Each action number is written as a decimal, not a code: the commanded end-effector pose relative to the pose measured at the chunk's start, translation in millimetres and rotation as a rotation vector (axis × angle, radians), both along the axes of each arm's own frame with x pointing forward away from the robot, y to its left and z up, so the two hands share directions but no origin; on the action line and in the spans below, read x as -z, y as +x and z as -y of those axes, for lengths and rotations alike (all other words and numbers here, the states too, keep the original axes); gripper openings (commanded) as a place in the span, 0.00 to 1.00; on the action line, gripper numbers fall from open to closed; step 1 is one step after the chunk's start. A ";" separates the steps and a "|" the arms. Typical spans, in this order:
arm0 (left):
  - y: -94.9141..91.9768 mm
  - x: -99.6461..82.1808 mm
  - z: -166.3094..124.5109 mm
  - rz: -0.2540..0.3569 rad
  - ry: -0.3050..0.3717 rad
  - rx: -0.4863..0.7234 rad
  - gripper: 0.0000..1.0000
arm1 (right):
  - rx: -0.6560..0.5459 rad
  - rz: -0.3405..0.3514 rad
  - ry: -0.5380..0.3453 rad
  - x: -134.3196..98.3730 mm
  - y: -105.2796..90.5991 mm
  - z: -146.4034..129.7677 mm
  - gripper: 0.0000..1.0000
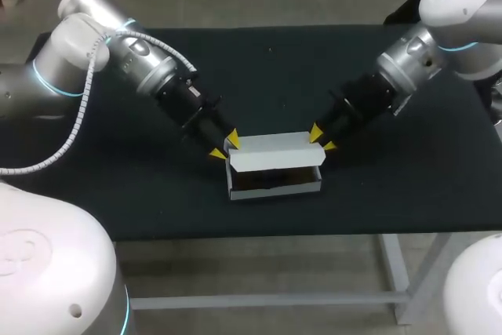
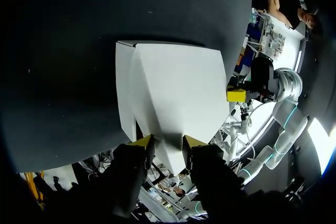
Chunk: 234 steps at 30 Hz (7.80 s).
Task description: Assemble the packaging by folding the flat box into shape, placing the metal phone stand inside, and closing the box properly
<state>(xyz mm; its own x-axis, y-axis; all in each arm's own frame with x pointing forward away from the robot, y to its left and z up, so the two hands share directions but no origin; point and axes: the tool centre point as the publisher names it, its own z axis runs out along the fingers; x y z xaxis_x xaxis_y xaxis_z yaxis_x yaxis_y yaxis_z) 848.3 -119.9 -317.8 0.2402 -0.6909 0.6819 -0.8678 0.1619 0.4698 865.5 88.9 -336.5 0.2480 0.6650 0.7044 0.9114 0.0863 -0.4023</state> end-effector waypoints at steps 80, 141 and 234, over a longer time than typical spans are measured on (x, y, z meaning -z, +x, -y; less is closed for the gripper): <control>29.4 -12.2 10.6 -0.196 -0.006 0.068 0.37 | -0.052 -0.162 0.041 -19.1 25.8 -16.1 0.30; 23.5 -2.9 9.6 -0.167 -0.011 0.055 0.34 | -0.012 -0.159 0.008 -7.0 18.7 -18.9 0.33; 20.9 -84.0 -0.5 0.654 0.158 0.415 1.00 | -0.047 -0.185 -0.023 13.3 15.0 -17.0 0.49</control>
